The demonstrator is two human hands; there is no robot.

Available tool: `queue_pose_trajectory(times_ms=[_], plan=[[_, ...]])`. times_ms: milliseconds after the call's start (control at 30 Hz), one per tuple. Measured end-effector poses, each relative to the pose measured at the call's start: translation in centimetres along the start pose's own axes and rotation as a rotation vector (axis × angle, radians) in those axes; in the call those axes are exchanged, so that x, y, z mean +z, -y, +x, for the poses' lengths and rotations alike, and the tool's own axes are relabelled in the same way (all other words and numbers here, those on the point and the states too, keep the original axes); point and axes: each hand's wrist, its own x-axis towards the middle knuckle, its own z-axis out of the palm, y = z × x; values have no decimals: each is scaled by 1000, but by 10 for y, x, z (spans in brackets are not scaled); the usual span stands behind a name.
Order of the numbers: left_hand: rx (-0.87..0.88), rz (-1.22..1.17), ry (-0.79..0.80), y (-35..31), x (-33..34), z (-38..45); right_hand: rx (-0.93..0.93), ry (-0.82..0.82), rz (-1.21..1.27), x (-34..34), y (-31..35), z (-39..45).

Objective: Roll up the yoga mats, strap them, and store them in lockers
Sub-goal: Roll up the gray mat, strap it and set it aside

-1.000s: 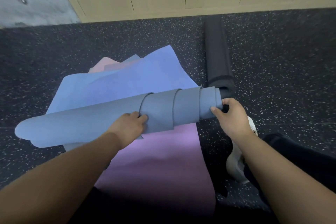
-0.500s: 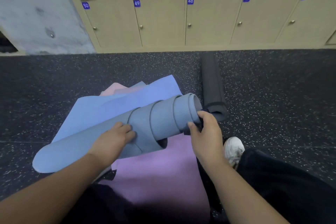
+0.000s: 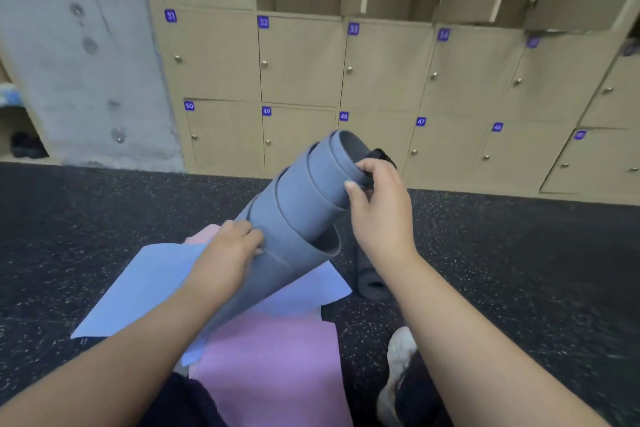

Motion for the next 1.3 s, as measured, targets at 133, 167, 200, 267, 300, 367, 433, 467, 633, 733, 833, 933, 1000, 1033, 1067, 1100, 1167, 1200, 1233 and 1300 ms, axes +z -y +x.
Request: queue_pose_trajectory(times_ms=[133,167,200,267,300,367,433,467,633,733,833,933,1000,1033,1067,1100,1167,1200,1233,1300], plan=[[20,-77,-56,-28,-16,26,-52,-26,-16,-37,25,21],[28,-94,-65,-35,-21,33,-79,-34,-21,-45,32,27],[29,-110,-73,-41,-25,39,-118,-42,-31,-52,40,33],[-1,-150,-79,-55,-33,51,-188,-43,-72,-65,54,44],[-12,-172,-79,-61,-36,55,-209,-34,-97,-70,60,49],[0,-204,-82,-72,-39,60,-237,-11,-145,-77,67,56],[19,-226,-77,-80,-38,60,-246,16,-176,-78,68,58],[24,-235,-67,-83,-36,59,-242,27,-179,-77,65,57],[-6,-268,25,-83,-14,42,-200,101,-199,-66,40,46],[-54,-278,45,-77,-5,38,-192,169,-228,-55,21,37],[-60,-264,62,-70,-3,43,-157,218,-248,-43,4,31],[-98,-289,100,-67,-4,49,-136,255,-265,-29,-11,27],[-172,-354,136,-65,-5,53,-144,256,-249,-21,-16,29],[-199,-397,152,-62,-4,55,-151,261,-241,-18,-19,30],[-220,-432,167,-59,-4,57,-156,274,-238,-15,-22,32],[-231,-453,181,-55,-4,59,-159,295,-240,-12,-26,32],[-227,-447,216,-47,-6,64,-171,348,-258,-5,-36,30],[-217,-432,241,-43,-6,67,-178,373,-261,0,-42,27],[-205,-413,270,-41,-7,70,-180,389,-257,5,-47,25],[-176,-385,310,-36,-5,76,-178,394,-238,15,-53,24]])
